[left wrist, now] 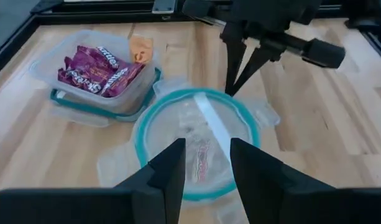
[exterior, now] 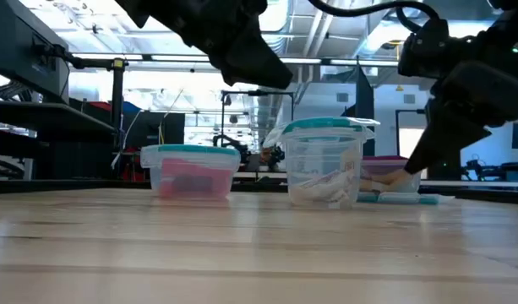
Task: Sort candy
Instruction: Close the center transparent bin with the lid
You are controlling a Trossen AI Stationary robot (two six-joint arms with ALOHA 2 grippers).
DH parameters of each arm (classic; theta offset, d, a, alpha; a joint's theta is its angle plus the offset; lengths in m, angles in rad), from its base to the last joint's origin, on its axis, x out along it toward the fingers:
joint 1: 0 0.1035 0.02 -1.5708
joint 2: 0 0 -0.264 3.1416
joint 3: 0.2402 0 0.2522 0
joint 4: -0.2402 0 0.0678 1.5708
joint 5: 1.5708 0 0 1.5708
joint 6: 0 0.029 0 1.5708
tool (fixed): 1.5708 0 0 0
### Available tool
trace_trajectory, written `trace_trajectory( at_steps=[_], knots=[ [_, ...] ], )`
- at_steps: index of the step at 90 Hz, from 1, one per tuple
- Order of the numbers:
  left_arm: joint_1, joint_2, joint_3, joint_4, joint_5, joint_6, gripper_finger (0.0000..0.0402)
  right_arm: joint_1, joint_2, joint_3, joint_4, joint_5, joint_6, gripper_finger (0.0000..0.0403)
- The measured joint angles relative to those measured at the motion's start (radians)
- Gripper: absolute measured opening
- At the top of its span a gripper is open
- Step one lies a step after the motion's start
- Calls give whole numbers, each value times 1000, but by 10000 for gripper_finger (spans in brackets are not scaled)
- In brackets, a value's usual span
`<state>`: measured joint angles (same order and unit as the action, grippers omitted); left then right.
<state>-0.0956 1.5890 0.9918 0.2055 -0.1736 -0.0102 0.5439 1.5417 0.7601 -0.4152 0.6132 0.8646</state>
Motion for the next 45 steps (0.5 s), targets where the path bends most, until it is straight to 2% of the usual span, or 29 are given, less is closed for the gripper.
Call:
trace_trajectory(
  at_steps=[13, 23, 31, 45],
  knots=[
    [24, 0, 1, 6, 24, 22, 113, 17, -13, 0, 0, 2, 2, 0],
    [60, 0, 1, 32, 82, 42, 113, 35, -13, -2, 8, 43, 3, 0],
    [91, 0, 1, 37, 137, 43, 113, 42, -14, -37, 67, 87, 20, 0],
    [130, 0, 1, 38, 202, 62, 113, 32, -25, -141, 198, 92, 51, 0]
  ],
)
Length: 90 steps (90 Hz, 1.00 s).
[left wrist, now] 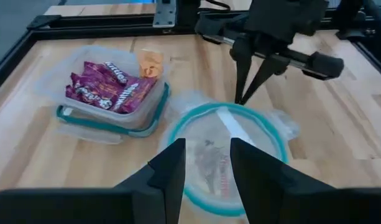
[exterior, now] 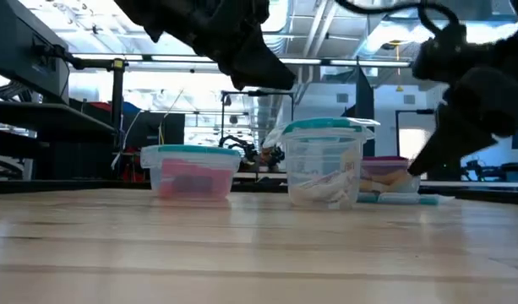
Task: Sort candy
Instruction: Close the center transparent bin with the lid
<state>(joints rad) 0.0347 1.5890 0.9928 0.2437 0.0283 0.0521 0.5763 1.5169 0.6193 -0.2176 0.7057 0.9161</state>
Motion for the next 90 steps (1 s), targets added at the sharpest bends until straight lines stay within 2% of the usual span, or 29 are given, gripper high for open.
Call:
trace_trajectory(
  at_steps=[17, 29, 48, 62, 90],
  knots=[
    [26, 53, 1, 19, 108, -9, 113, -56, 0, -88, 222, 1, -87, 0],
    [20, 134, 0, 104, 124, -30, 113, -103, 1, -116, 369, 1, -202, 0],
    [20, 182, 25, 127, 124, -33, 113, -157, 7, -122, 414, -3, -273, 0],
    [20, 196, 25, 158, 124, -32, 113, -184, 9, -122, 485, -82, -320, 0],
    [20, 247, 28, 197, 143, -47, 113, -193, 9, -121, 603, -93, -353, 0]
  ],
)
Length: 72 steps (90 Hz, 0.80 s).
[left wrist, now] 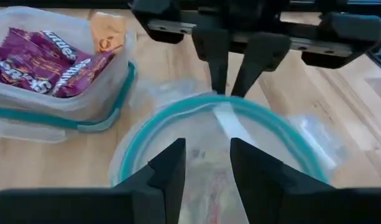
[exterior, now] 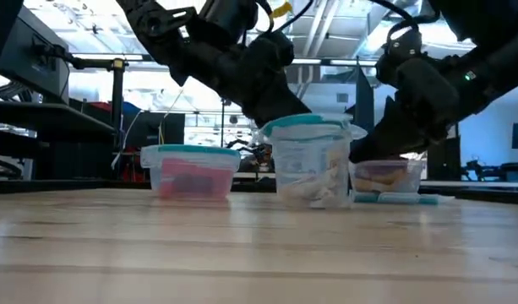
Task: Sort candy
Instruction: Close the center transparent bin with the lid
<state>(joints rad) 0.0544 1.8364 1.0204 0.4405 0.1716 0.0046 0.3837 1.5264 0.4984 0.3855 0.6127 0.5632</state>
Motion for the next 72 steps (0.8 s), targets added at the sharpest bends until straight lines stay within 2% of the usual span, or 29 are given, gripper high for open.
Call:
trace_trajectory(
  at_steps=[29, 49, 72],
  knots=[
    [0, 6, 0, 58, 7, -11, 113, -21, 0, 0, 26, -8, 1, 0],
    [0, 70, 8, 155, 4, -17, 113, -26, 0, -1, 55, -16, 4, 0],
    [6, 83, 79, 151, -40, 2, 113, -26, 0, 0, 60, -11, 3, 0]
  ],
)
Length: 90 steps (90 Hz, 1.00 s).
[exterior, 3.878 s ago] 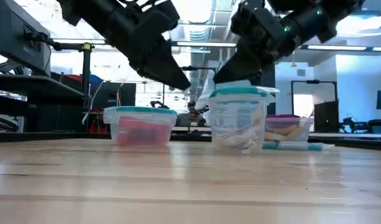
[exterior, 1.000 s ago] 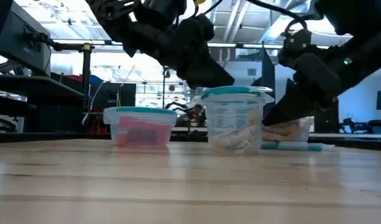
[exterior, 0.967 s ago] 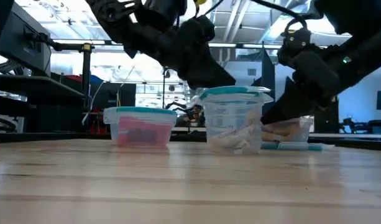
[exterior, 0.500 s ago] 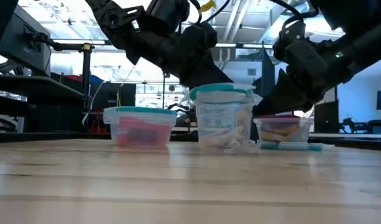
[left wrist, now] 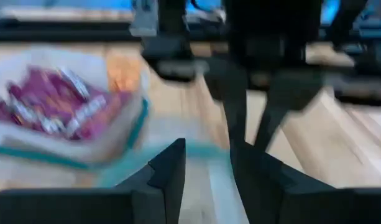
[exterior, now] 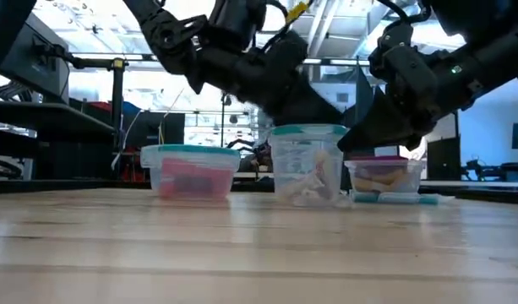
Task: Sort candy
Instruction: Close the center transparent bin with the lid
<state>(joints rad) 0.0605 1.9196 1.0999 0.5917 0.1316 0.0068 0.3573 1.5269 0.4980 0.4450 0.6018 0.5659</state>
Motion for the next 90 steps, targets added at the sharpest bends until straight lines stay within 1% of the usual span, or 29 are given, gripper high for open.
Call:
trace_trajectory(
  at_steps=[9, 21, 25, 30, 38, 41, 48, 54, 63, 67, 72, 78, 84, 90],
  knots=[
    [0, 0, 16, -30, 0, 0, 113, 0, 0, 0, -12, 0, 0, 0],
    [-2, -35, 22, -179, 0, -16, 113, 6, 0, 0, -34, -4, 1, 0],
    [-4, -65, 23, -237, 0, -15, 113, 11, -1, 0, -44, -26, 0, 0],
    [-5, -103, 24, -311, 1, -3, 113, 20, -11, 0, -75, -85, -2, 0],
    [-5, -161, 26, -427, -4, 22, 113, 35, -56, 0, -125, -183, 37, 0],
    [-5, -175, 25, -445, -12, 34, 113, 42, -79, 0, -147, -207, 51, 0],
    [-4, -202, 23, -482, -33, 73, 113, 53, -136, 0, -183, -214, 55, 0],
    [1, -205, 17, -492, -38, 97, 113, 49, -192, 0, -188, -210, 14, 0],
    [7, -211, 8, -598, -43, 110, 113, 0, -256, 1, -125, -191, -96, 0],
    [7, -219, 7, -624, -45, 124, 113, -37, -264, 1, -76, -171, -154, 0],
    [7, -243, 8, -662, -45, 135, 113, -90, -258, 1, -16, -182, -224, 0],
    [6, -276, -11, -658, -43, 143, 113, -168, -206, 2, 86, -271, -297, 0],
    [7, -317, -73, -620, -43, 134, 113, -234, -129, 2, 160, -377, -338, 0],
    [15, -370, -143, -554, -53, 107, 113, -284, -42, 13, 226, -446, -363, 0]
  ],
)
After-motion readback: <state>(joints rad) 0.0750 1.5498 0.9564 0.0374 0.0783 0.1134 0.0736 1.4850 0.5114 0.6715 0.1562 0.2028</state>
